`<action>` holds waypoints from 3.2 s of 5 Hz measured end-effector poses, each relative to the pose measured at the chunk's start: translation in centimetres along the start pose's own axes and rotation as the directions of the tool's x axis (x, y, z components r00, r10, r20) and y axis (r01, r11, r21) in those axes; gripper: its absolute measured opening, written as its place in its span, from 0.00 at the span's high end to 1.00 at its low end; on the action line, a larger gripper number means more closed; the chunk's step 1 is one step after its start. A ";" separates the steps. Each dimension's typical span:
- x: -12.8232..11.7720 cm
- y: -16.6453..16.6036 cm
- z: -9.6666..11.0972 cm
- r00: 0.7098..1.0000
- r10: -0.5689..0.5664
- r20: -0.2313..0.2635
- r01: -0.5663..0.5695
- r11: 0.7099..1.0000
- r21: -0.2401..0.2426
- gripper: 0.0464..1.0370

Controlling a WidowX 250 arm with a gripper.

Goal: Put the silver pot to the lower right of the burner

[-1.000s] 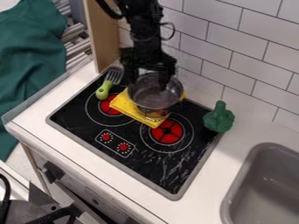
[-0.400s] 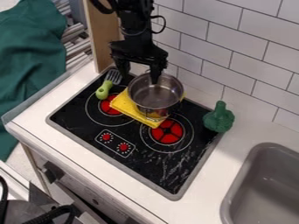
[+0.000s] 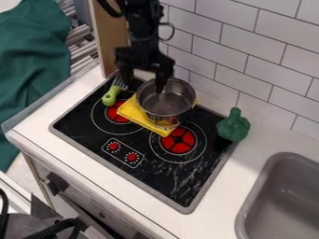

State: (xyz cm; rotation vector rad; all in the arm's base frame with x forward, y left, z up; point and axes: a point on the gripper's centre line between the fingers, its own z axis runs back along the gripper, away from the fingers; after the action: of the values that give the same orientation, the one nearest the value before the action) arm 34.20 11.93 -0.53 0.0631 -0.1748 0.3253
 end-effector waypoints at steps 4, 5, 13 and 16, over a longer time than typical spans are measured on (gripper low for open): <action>-0.9 -0.1 -2.3 0.998 -0.012 -0.054 0.011 1.000 -0.015 0.70; -1.2 0.2 -2.4 0.998 0.001 -0.059 -0.003 1.000 -0.018 0.91; -12.7 0.1 3.8 0.999 0.016 -0.035 -0.017 0.999 -0.032 0.99; -14.0 -4.9 2.1 0.992 -0.111 -0.053 0.106 0.991 -0.079 0.99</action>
State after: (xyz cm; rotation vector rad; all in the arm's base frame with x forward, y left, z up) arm 22.39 2.76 -1.18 -0.0118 -0.1266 0.2116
